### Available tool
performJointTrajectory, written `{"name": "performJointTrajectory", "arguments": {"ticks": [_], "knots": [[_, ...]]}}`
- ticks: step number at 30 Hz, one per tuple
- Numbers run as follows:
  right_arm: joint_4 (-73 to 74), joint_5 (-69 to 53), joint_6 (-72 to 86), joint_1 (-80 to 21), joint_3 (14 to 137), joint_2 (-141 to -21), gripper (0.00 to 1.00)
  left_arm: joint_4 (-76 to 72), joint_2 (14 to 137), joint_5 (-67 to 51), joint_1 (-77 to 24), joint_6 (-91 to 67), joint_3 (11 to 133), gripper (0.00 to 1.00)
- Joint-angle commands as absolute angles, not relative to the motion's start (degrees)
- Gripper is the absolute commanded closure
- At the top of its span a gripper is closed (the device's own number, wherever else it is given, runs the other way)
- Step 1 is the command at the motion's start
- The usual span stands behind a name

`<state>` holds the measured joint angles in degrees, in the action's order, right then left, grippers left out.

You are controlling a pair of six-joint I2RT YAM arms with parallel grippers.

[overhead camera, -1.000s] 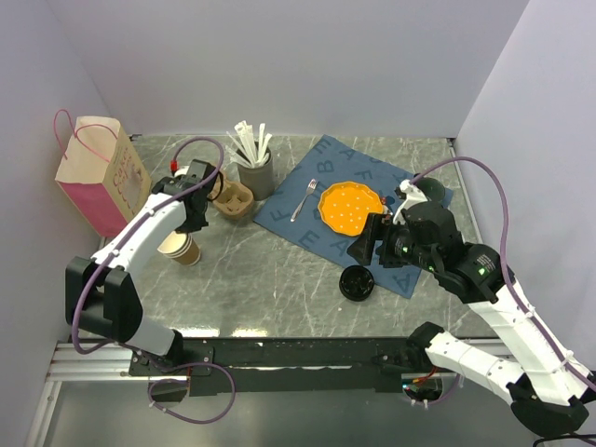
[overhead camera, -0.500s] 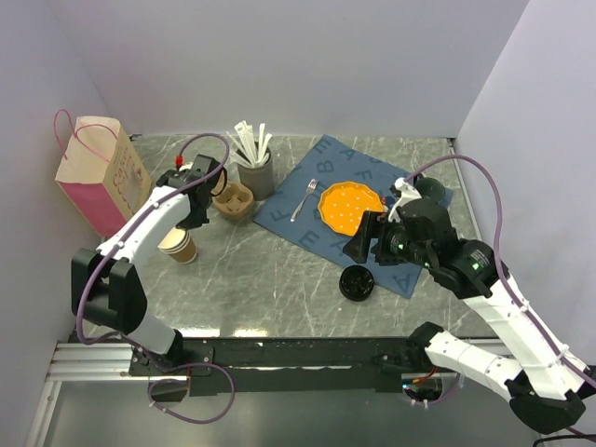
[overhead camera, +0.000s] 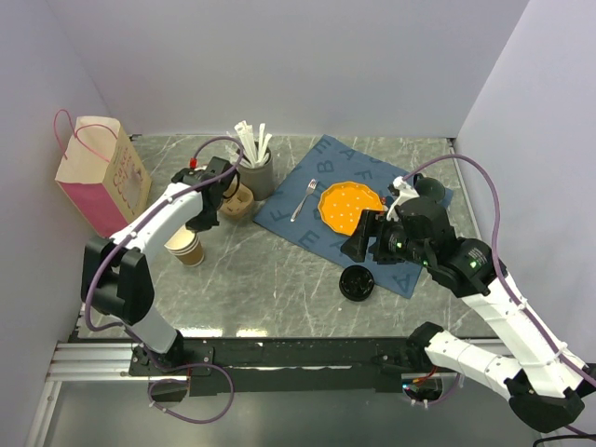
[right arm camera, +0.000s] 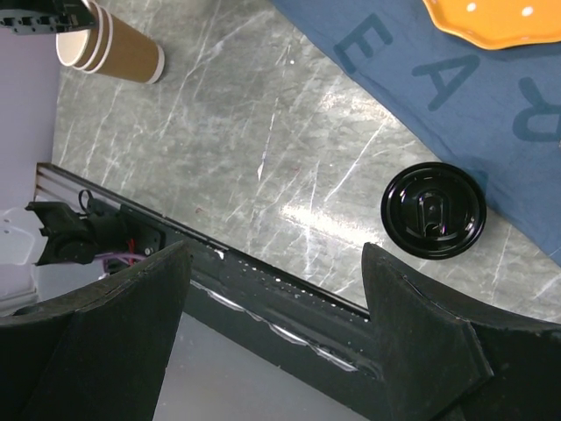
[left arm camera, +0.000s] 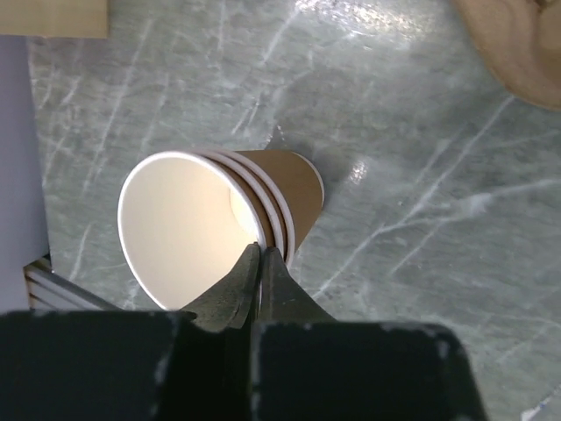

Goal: Pack the takeout coffee

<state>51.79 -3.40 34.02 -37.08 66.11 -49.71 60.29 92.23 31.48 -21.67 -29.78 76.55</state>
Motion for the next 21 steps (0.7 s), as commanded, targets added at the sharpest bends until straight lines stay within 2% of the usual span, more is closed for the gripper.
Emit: {"name": "performJointTrajectory", "arguments": {"ticks": [1,4,8,11,15,18,21], "knots": [[49.5,-3.7,34.8,-36.7,67.1,-49.7,0.15,59.5,90.4,28.2,-21.6,-31.3,77.7,0.99],[49.4,-3.9,34.8,-36.8,66.7,-49.5,0.15,61.9,90.8,31.7,-21.9,-30.9,79.4,0.99],[48.9,-4.1,35.0,-36.7,65.7,-49.3,0.15,67.1,91.2,45.8,-25.5,-32.1,85.8,0.99],[47.9,-4.8,35.6,-36.8,64.9,-49.4,0.15,68.8,93.4,44.2,-25.7,-32.4,86.4,0.99],[47.7,-5.6,35.8,-36.8,65.3,-50.1,0.15,63.3,90.8,33.3,-25.7,-30.8,83.0,0.99],[47.6,-5.5,35.4,-36.7,65.6,-50.3,0.14,70.7,94.2,40.0,-26.8,-34.9,85.6,0.99],[45.1,-6.5,34.3,-36.7,65.4,-51.0,0.14,63.2,91.1,27.2,-24.5,-29.4,84.8,0.99]]}}
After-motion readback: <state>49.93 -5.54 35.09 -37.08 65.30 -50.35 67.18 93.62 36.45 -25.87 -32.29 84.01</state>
